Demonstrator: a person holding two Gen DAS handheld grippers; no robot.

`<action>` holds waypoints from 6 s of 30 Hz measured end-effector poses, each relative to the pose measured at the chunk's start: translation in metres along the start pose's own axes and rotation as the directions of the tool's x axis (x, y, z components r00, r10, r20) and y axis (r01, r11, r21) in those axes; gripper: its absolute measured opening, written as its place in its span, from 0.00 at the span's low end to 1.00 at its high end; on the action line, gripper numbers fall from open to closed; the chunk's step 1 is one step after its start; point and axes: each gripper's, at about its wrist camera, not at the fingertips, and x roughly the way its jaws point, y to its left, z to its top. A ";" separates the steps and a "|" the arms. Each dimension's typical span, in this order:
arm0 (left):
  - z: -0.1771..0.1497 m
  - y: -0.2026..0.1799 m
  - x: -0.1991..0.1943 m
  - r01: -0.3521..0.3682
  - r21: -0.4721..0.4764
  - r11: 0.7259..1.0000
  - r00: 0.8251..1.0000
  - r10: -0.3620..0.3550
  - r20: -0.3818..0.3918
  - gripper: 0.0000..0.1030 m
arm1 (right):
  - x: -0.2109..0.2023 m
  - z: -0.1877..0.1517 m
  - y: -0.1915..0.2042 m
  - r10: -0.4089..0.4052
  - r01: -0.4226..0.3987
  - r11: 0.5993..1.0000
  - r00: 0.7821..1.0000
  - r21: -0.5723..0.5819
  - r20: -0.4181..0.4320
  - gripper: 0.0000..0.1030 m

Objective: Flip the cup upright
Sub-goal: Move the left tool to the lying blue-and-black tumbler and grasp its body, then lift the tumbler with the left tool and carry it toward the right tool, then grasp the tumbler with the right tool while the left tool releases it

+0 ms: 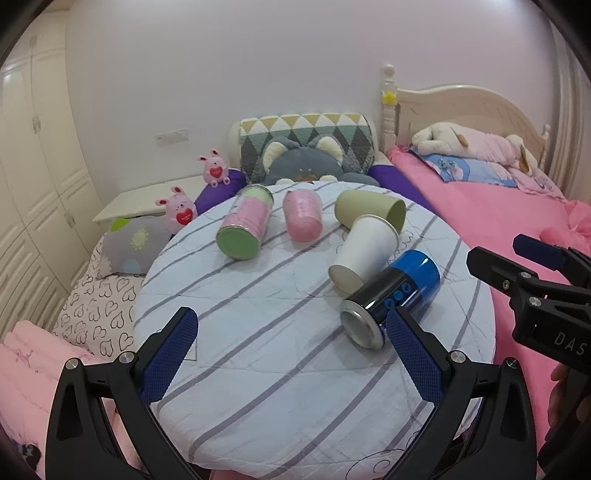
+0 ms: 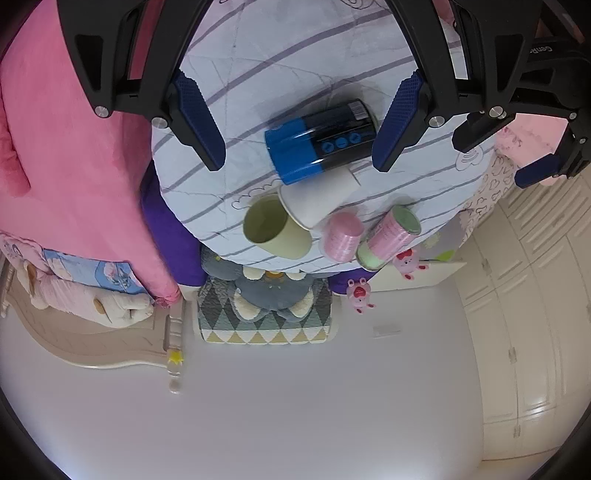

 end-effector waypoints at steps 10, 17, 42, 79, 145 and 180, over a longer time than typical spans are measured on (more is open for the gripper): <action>0.007 -0.027 0.022 0.012 0.068 0.998 0.999 -0.008 -0.053 1.00 | 0.018 -0.004 -0.026 -0.001 0.003 0.998 0.999 0.055 -0.038 0.80; 0.014 -0.046 0.040 0.036 0.127 0.991 0.995 -0.024 -0.095 1.00 | 0.028 -0.003 -0.038 0.005 -0.001 0.997 0.999 0.071 -0.051 0.80; 0.022 -0.118 0.138 0.165 0.267 0.949 0.934 -0.064 -0.352 0.98 | 0.074 -0.010 -0.092 0.018 0.000 0.993 0.989 0.118 -0.149 0.81; -0.004 -0.006 0.097 0.127 0.010 0.992 0.929 -0.116 -0.351 0.74 | 0.072 -0.007 -0.009 0.088 -0.085 0.996 0.985 0.026 -0.148 0.81; -0.011 0.117 0.073 0.028 -0.104 0.994 0.984 -0.046 -0.173 0.95 | 0.164 0.009 0.090 0.362 -0.144 0.881 0.818 0.451 -0.446 0.80; -0.009 0.108 0.096 0.112 -0.133 0.985 0.963 -0.141 -0.232 0.95 | 0.141 0.030 0.132 0.255 -0.266 0.963 0.948 -0.035 -0.192 0.69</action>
